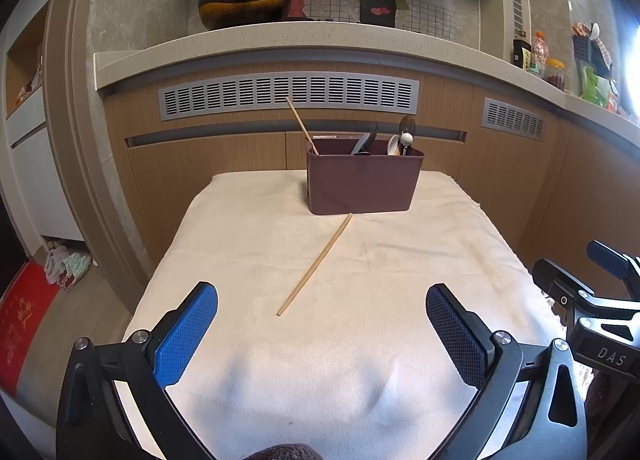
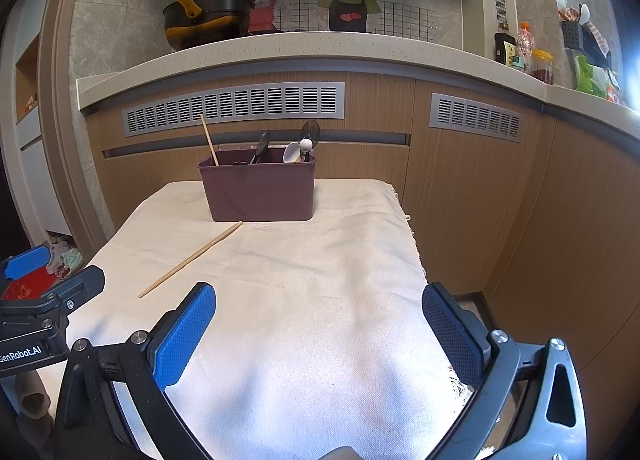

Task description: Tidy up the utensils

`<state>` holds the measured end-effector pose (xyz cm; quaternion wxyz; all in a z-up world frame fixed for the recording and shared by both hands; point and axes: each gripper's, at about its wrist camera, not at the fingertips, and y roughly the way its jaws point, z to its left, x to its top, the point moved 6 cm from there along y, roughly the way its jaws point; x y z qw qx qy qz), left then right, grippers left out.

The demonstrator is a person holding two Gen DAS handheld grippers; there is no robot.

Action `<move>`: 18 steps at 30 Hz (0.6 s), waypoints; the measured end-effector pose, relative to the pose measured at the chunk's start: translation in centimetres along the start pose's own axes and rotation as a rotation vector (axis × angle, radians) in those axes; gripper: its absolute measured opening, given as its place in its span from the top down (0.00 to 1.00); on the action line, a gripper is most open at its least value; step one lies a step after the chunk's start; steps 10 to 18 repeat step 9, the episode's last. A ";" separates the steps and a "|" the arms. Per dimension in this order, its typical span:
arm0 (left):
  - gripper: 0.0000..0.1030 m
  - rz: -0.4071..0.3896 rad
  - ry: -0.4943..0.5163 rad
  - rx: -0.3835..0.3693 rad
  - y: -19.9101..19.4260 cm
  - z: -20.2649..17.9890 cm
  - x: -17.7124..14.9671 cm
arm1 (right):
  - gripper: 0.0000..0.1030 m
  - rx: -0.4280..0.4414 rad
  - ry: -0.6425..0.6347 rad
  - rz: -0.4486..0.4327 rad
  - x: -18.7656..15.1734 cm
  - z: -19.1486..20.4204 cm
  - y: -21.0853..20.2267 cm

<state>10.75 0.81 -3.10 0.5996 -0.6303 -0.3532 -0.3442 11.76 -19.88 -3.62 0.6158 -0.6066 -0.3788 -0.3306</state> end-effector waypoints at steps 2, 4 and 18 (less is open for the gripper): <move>0.00 0.001 0.000 0.000 0.0 0.0 0.0 | 0.00 0.001 0.000 0.001 -0.1 0.0 0.0; 0.00 0.003 -0.002 0.000 0.0 0.0 0.0 | 0.00 0.001 0.000 0.001 -0.2 -0.1 -0.1; 0.00 0.011 -0.001 -0.002 0.3 -0.1 -0.3 | 0.00 0.001 0.000 0.001 -0.1 0.0 0.0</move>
